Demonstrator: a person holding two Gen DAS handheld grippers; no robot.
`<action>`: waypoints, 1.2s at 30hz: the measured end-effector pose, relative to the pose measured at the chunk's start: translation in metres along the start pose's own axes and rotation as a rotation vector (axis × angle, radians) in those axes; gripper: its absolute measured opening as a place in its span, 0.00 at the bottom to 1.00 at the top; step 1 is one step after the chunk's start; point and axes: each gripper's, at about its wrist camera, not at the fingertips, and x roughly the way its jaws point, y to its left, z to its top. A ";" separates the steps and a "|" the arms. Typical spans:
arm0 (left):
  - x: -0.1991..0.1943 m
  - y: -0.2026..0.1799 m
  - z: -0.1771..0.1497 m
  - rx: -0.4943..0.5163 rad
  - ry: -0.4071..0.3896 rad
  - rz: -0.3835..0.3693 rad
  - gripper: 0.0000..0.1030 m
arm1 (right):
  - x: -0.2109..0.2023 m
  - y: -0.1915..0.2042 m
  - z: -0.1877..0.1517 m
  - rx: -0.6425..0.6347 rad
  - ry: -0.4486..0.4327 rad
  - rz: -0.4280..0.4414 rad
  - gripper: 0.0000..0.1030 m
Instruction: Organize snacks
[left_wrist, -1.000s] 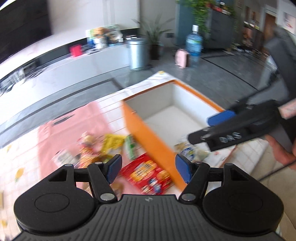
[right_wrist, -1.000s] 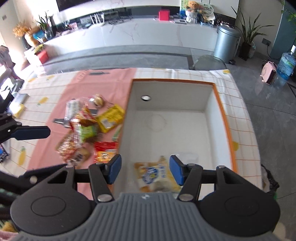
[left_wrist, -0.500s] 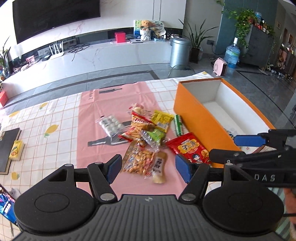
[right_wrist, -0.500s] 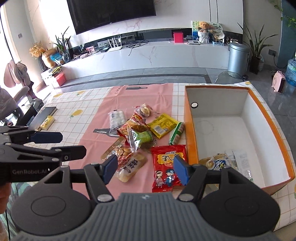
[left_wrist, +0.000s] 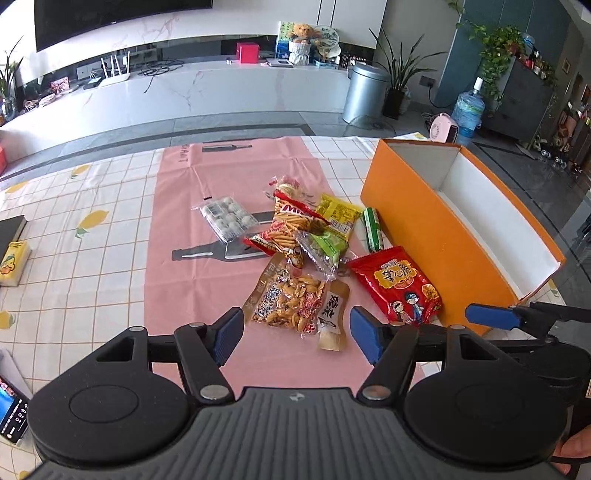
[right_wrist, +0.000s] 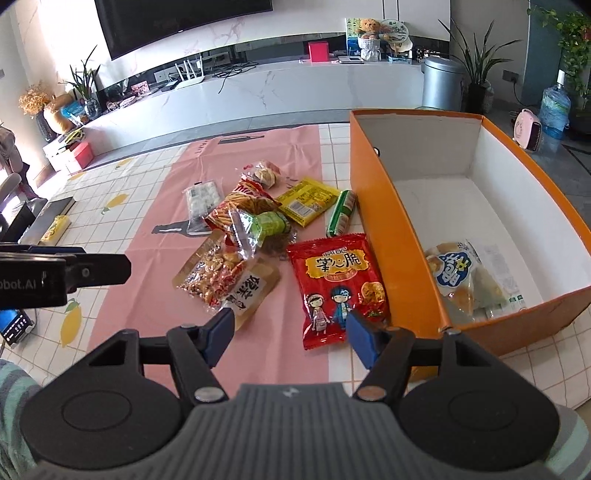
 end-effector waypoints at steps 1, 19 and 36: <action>0.004 0.001 0.000 0.002 0.005 -0.001 0.75 | 0.003 0.000 0.000 0.000 -0.001 -0.003 0.63; 0.081 0.010 -0.021 -0.209 0.170 -0.105 0.68 | 0.067 -0.015 -0.017 0.072 0.101 -0.114 0.40; 0.103 -0.002 -0.027 -0.346 0.193 -0.085 0.24 | 0.073 -0.016 -0.022 0.090 0.105 -0.024 0.00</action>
